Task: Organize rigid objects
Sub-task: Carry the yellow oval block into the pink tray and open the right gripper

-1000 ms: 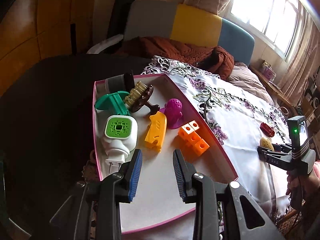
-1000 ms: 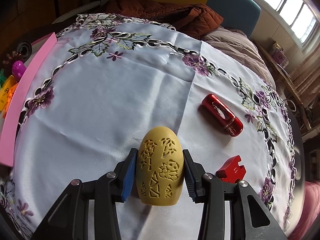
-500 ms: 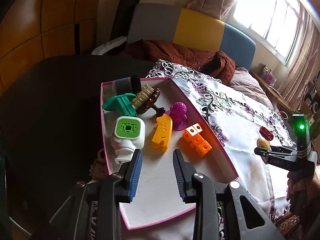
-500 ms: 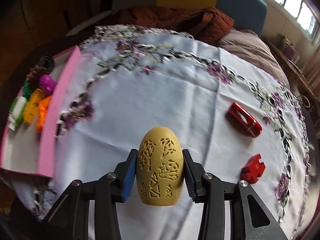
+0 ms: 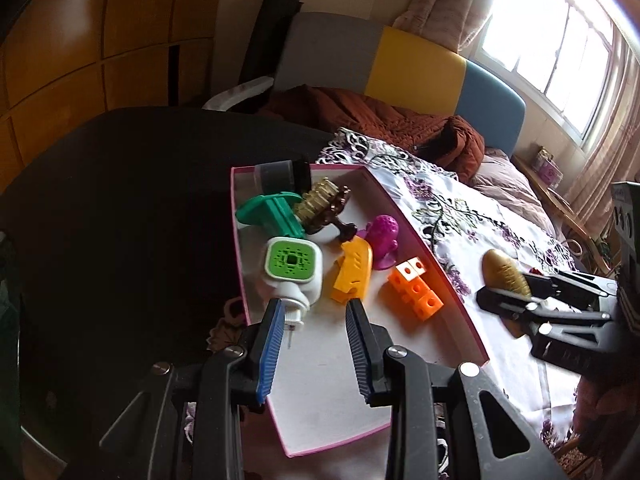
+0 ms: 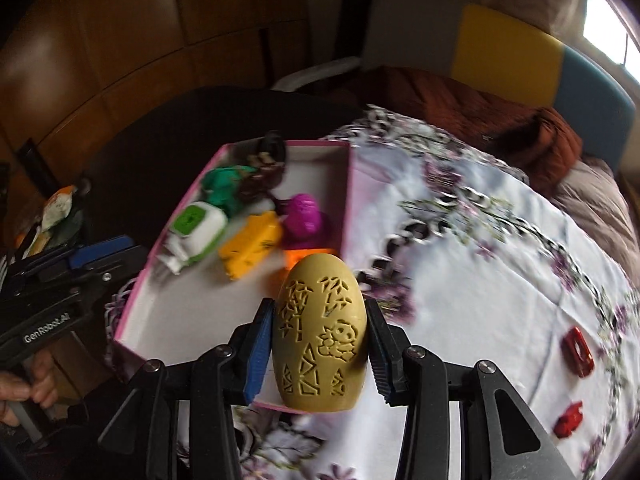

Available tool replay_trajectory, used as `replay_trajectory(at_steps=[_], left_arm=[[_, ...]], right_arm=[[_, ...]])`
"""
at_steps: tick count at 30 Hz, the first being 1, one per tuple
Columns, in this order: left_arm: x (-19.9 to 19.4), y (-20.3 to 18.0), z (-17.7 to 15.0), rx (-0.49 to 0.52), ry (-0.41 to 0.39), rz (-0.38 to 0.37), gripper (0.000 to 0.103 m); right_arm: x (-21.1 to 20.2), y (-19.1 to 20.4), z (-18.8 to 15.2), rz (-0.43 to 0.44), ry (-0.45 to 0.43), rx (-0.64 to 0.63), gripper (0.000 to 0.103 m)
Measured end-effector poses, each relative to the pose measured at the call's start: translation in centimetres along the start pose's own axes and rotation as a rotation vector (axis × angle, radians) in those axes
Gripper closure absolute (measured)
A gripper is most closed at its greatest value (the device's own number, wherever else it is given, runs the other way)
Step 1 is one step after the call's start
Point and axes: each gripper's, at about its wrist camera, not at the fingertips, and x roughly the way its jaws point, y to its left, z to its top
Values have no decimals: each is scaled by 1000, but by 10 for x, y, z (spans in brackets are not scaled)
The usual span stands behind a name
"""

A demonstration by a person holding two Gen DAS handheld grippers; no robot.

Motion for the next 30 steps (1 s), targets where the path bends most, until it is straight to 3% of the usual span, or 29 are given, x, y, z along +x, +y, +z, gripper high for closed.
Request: replay_trajectory(at_steps=[5,11,17,30], left_arm=[[1,10,0,-20,2,19,72],[2,18,-1,-40,7,32,72],[2,20,-2,-43,6,36,72],[-3,20,0,-41,-5,43,72]], right_arm=[[26,32,7,43,47,-80,59],[65,46,10,-3,120,-120,59],[80,51,21,-80,108,-165,59],[74,44,17,-56,66,-122,60]])
